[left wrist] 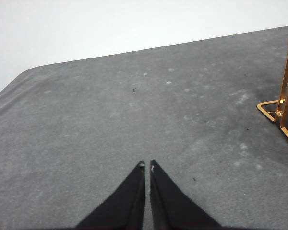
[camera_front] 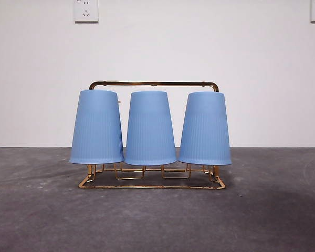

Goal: Pick the top cup and place it on cupholder, pick up the mid cup and place it on cupholder, last pick the bottom cup and place it on cupholder.

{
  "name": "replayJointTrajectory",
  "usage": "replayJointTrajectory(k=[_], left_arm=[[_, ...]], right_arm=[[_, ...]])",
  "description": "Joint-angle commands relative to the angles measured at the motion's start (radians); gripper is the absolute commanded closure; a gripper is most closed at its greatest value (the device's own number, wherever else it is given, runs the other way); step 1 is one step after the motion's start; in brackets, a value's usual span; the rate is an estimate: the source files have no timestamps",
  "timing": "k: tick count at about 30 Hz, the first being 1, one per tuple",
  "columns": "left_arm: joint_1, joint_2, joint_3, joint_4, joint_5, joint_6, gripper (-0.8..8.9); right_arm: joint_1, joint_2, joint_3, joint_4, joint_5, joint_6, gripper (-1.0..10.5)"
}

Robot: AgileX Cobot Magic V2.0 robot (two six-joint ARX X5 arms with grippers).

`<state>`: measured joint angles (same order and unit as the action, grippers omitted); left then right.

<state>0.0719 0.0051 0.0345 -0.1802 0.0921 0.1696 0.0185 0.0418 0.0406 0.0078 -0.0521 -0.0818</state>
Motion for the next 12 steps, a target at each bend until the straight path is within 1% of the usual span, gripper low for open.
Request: replayJointTrajectory(k=[1, 9, 12], left_arm=[[0.003, -0.002, -0.019, -0.008, 0.002, -0.003, 8.04], [0.003, -0.002, -0.019, -0.008, 0.002, -0.003, 8.04], [0.003, -0.002, -0.019, -0.008, 0.002, -0.003, 8.04]], right_arm=[[-0.002, -0.023, -0.03, 0.013, 0.0, 0.01, 9.4], [-0.002, -0.038, -0.03, -0.101, 0.0, 0.025, 9.4], [-0.002, -0.038, -0.03, -0.154, 0.0, 0.059, 9.4]])
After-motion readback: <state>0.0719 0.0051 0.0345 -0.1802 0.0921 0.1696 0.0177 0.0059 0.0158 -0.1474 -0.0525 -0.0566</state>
